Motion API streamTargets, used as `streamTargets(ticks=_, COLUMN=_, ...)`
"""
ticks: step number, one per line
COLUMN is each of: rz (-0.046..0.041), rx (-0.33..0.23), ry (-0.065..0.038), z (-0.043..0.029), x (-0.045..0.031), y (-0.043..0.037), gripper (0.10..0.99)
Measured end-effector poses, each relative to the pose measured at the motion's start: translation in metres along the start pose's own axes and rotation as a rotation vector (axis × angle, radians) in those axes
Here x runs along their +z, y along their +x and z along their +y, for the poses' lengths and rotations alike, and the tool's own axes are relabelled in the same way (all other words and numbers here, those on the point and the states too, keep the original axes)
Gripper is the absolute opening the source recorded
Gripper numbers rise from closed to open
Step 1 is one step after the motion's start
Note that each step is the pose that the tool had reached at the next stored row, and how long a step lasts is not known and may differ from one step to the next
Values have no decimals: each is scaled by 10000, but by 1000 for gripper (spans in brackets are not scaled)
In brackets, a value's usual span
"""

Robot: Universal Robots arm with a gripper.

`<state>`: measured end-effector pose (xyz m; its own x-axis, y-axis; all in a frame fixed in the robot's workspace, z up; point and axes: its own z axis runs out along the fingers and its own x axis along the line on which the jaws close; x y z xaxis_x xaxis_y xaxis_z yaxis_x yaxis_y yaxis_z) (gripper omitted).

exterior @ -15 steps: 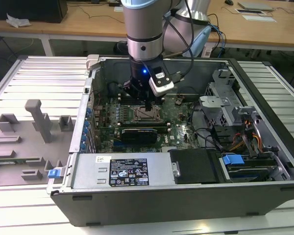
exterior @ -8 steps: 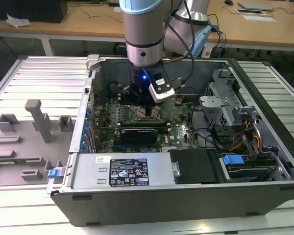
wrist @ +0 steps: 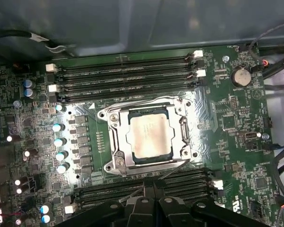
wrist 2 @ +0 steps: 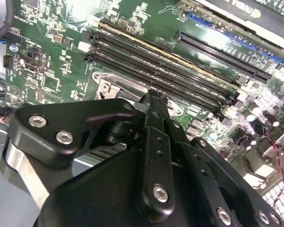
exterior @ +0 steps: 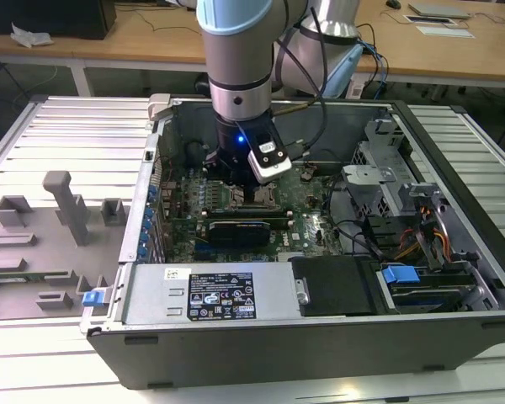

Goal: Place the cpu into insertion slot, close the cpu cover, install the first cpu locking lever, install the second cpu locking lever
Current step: 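Install the second cpu locking lever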

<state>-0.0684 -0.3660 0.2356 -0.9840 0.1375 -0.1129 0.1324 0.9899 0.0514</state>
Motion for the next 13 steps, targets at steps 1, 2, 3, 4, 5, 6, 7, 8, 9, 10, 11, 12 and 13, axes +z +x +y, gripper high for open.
streamTargets(ticks=1, rz=3, rx=1, ry=-3, z=-3, x=30, y=8, gripper=106)
streamTargets(ticks=2, rz=4, rx=2, ry=-13, z=-5, x=69, y=18, gripper=106)
streamTargets(ticks=3, rz=4, rx=1, ry=-19, z=-8, x=102, y=24, gripper=106)
streamTargets(ticks=4, rz=6, rx=2, ry=-28, z=-10, x=135, y=31, gripper=106)
streamTargets(ticks=5, rz=8, rx=4, ry=-39, z=-11, x=157, y=35, gripper=106)
streamTargets(ticks=6, rz=9, rx=5, ry=-49, z=-12, x=169, y=38, gripper=106)
streamTargets(ticks=7, rz=14, rx=9, ry=-87, z=-14, x=187, y=43, gripper=106)
streamTargets(ticks=8, rz=20, rx=13, ry=-120, z=-16, x=196, y=47, gripper=106)
streamTargets(ticks=9, rz=24, rx=17, ry=-151, z=-17, x=204, y=50, gripper=106)
streamTargets(ticks=10, rz=29, rx=23, ry=-201, z=-21, x=214, y=56, gripper=106)
streamTargets(ticks=11, rz=38, rx=32, ry=-267, z=-28, x=218, y=63, gripper=106)
streamTargets(ticks=12, rz=58, rx=51, ry=-418, z=-46, x=220, y=78, gripper=106)
streamTargets(ticks=13, rz=81, rx=73, ry=-605, z=-80, x=219, y=104, gripper=106)
